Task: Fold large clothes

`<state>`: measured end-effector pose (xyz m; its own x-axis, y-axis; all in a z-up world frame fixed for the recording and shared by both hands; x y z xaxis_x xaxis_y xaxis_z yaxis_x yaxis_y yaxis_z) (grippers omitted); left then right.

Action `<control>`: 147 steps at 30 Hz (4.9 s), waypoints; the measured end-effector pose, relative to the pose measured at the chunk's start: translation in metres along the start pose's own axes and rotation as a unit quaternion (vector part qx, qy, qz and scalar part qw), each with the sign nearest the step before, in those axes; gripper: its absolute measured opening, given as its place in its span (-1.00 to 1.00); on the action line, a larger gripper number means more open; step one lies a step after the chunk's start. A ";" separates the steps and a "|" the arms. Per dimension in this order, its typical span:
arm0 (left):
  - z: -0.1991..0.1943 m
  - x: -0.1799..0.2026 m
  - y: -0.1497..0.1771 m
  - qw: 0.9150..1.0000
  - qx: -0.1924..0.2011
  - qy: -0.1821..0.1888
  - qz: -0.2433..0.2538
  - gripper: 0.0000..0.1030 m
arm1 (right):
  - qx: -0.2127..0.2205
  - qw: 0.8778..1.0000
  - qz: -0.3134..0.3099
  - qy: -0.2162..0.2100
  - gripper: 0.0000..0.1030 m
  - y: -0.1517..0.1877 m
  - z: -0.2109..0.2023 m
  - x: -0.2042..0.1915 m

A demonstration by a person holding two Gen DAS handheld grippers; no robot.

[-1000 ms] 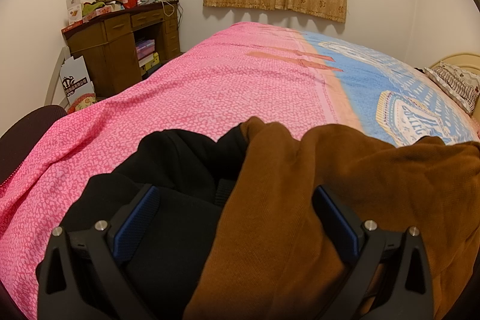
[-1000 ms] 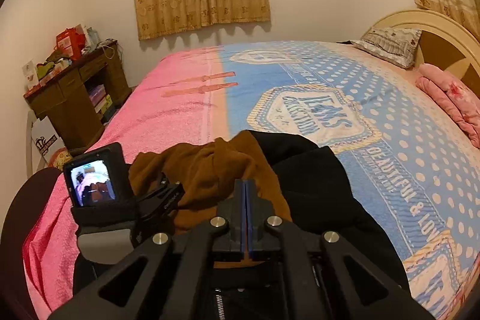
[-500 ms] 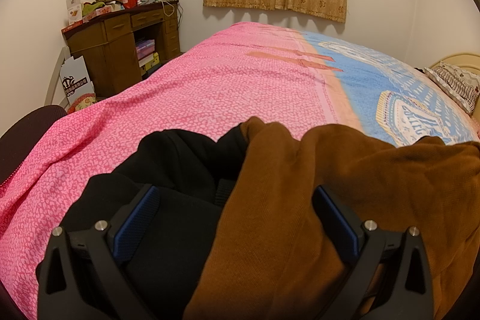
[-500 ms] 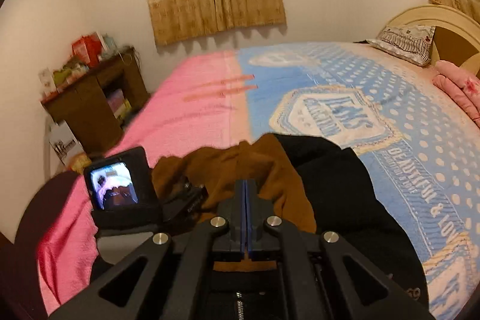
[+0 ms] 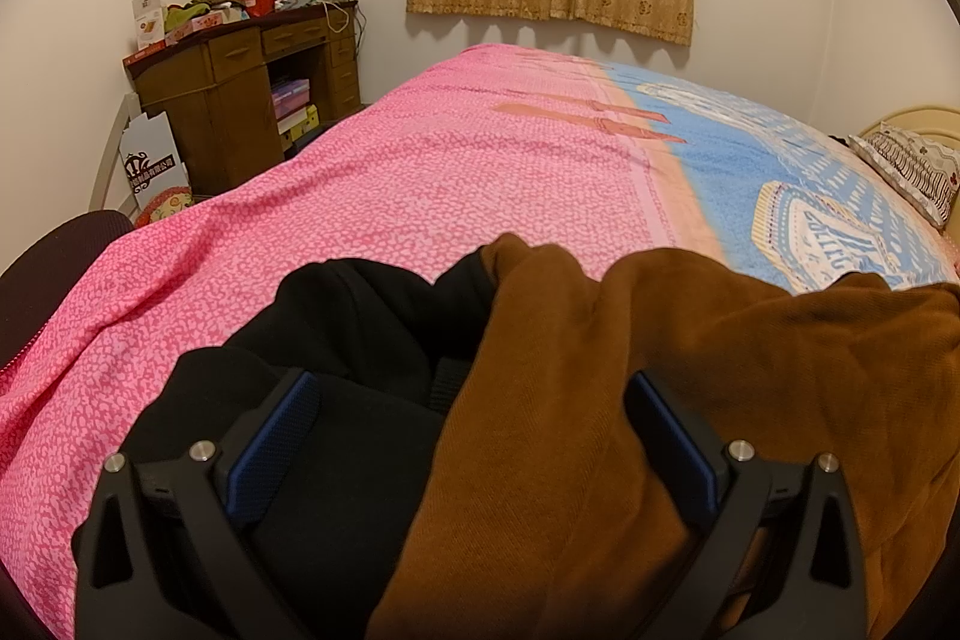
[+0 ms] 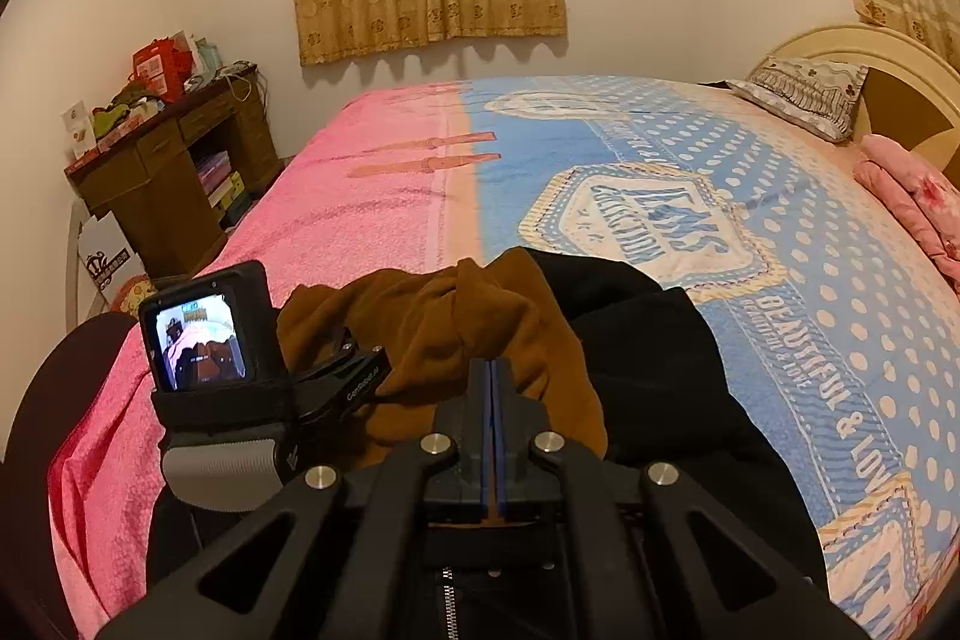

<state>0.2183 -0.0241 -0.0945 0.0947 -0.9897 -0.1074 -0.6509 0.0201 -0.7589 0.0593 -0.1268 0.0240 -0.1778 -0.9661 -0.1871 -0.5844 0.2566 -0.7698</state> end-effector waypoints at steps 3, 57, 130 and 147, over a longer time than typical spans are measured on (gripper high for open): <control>0.000 -0.001 0.000 1.000 0.000 0.000 0.000 1.00 | 0.011 0.999 0.007 -0.041 -0.99 0.003 -0.001 0.004; 0.000 0.000 0.000 1.000 0.000 0.000 0.000 1.00 | 0.072 0.982 -0.120 -0.126 -0.99 0.029 -0.020 -0.006; 0.000 0.000 0.000 1.000 0.000 -0.001 0.000 1.00 | -0.043 0.997 -0.011 -0.070 -0.99 0.032 0.039 0.040; 0.000 0.000 0.000 1.000 0.000 -0.001 0.000 1.00 | 0.015 0.994 -0.068 -0.088 -0.99 0.039 0.059 0.023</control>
<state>0.2181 -0.0240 -0.0947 0.0960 -0.9894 -0.1085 -0.6511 0.0201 -0.7587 0.0792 -0.1403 -0.0465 0.0431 -0.9823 -0.1821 -0.5698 0.1256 -0.8122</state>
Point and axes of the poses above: each gripper's, at about its wrist camera, not at the fingertips, and z roughly the way its jaws point, x to its right, y to its underside, the point moved 1 cm from there along z, roughly the way its jaws point, and after that the axes turned 13 degrees about -y, right-handed, at the moved point
